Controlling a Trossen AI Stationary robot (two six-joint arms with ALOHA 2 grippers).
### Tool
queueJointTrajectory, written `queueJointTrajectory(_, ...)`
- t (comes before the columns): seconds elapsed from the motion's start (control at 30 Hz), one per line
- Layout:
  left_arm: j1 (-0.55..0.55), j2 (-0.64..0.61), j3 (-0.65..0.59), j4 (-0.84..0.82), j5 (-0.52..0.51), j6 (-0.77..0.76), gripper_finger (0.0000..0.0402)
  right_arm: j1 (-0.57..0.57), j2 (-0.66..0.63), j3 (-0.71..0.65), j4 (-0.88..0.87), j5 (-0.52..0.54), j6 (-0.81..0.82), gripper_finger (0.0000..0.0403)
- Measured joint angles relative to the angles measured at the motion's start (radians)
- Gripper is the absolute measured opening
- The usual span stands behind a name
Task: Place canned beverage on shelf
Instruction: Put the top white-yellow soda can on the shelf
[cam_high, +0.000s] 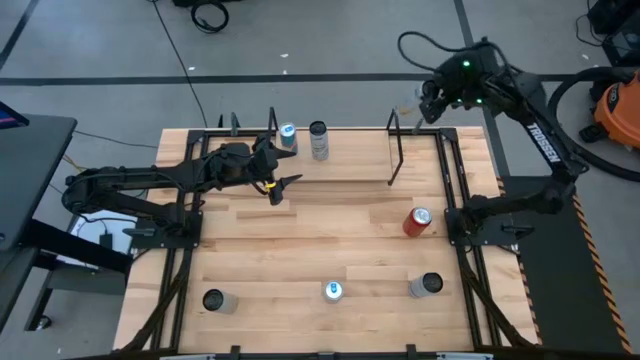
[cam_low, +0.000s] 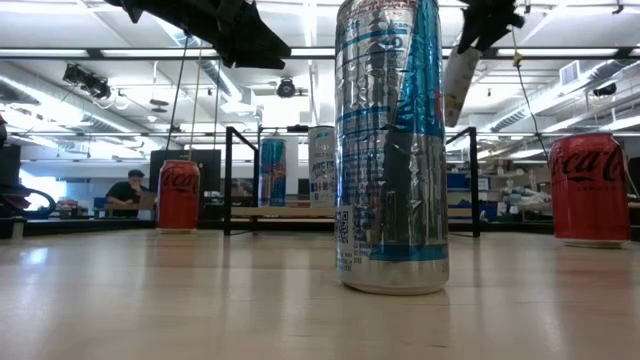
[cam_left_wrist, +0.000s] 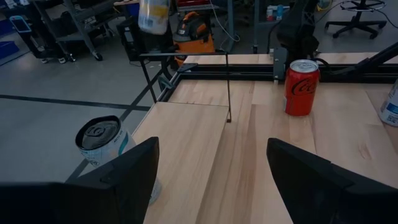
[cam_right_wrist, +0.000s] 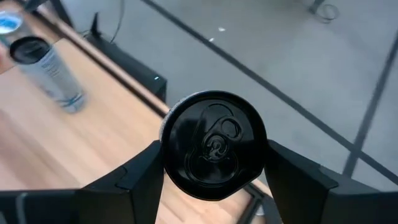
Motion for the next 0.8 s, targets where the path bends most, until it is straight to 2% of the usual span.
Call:
queueJointTrajectory(0.17, 0.000, 0.000, 0.000, 0.000, 0.000, 0.000, 0.0299, 0.076, 0.057, 0.000, 0.033, -0.034, 0.025, 0.0248)
queueJointTrajectory(0.53, 0.000, 0.000, 0.000, 0.000, 0.000, -0.002, 0.0299, 0.227, 0.207, 0.000, 0.099, -0.028, 0.043, 0.0248)
queueJointTrajectory(0.8, 0.000, 0.000, 0.000, 0.000, 0.000, -0.026, 0.0299, 0.279, 0.311, 0.000, 0.137, -0.011, 0.045, 0.0248)
